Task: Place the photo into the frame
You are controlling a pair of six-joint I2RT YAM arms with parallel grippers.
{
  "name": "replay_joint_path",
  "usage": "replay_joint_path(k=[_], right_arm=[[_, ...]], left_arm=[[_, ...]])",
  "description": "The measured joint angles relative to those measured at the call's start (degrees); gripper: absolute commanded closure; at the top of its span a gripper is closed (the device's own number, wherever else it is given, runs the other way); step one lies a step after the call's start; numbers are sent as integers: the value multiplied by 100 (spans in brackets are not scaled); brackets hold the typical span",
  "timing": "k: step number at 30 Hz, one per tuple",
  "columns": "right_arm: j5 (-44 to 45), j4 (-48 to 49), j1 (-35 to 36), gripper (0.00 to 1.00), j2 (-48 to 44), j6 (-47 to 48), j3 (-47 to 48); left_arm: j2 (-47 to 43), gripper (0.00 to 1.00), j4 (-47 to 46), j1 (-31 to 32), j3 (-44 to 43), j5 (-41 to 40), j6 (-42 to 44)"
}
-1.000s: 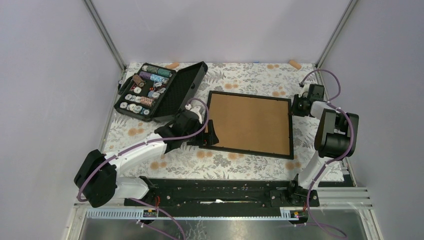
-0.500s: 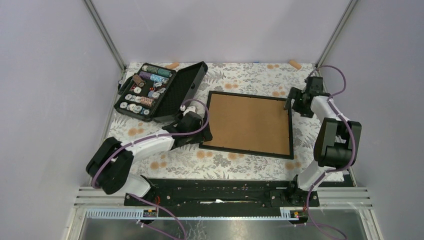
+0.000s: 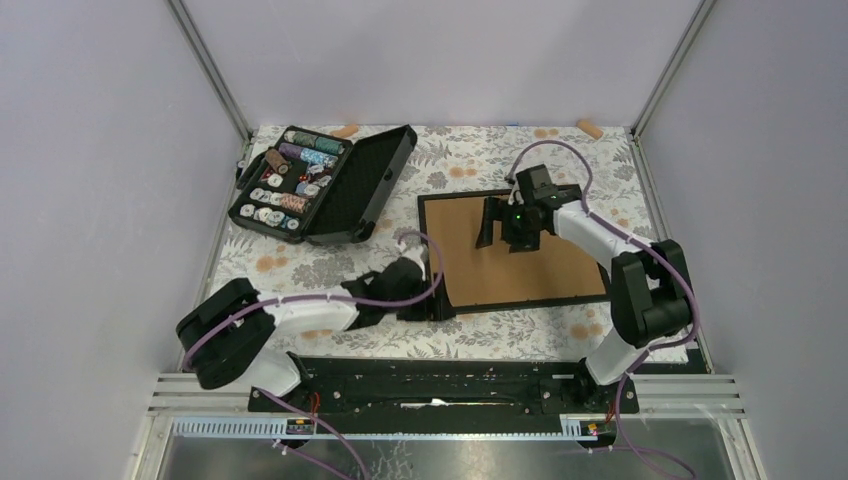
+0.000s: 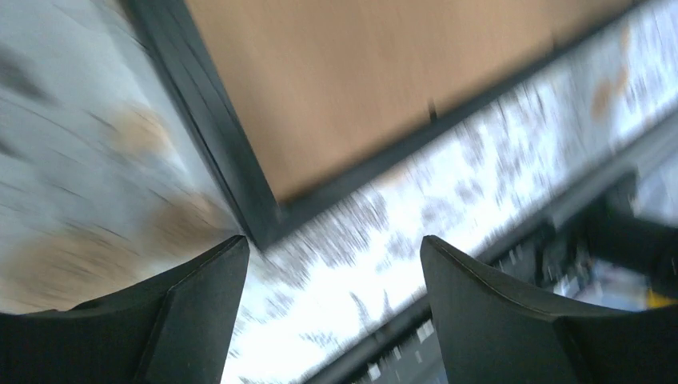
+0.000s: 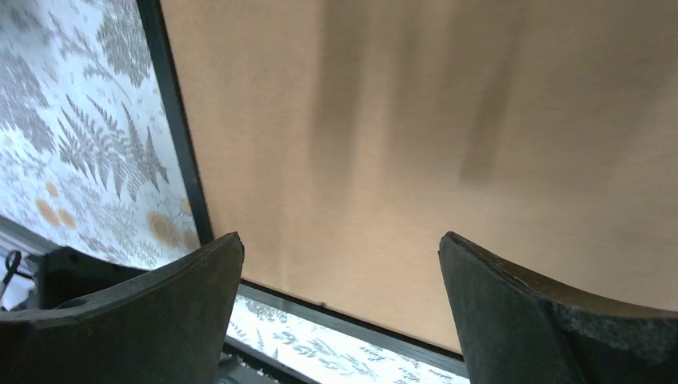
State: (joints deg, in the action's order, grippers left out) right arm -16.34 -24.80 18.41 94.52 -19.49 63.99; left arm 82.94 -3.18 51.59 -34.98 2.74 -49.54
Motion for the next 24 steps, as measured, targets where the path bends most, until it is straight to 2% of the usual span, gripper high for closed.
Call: replay_joint_path(k=[3, 6, 8, 9, 11, 13, 15, 24], right_arm=[[-55, -48, 365, 2, 188, -103, 11], [79, -251, 887, 12, 337, -157, 66], [177, -376, 1178, 27, 365, -201, 85], [227, -437, 1307, 31, 380, -223, 105], [323, -573, 1504, 42, 455, -308, 221], [446, -669, 1659, 48, 588, -400, 428], [553, -704, 1768, 52, 765, -527, 680], [748, -892, 2153, 69, 2022, -994, 1965]], left_arm=[[-354, 15, 55, 444, 256, 326, -116], [-817, 16, 411, 293, 273, 188, -138], [-1174, 19, 610, -37, 273, 15, -160], [-1305, 25, 673, -221, 273, -61, -179], [-1436, 45, 706, -601, 273, -155, -216], [-1357, 52, 691, -848, 273, -192, -275], [-1139, 55, 632, -890, 273, -153, -341], [-323, 65, 380, -363, 275, -470, -680]])
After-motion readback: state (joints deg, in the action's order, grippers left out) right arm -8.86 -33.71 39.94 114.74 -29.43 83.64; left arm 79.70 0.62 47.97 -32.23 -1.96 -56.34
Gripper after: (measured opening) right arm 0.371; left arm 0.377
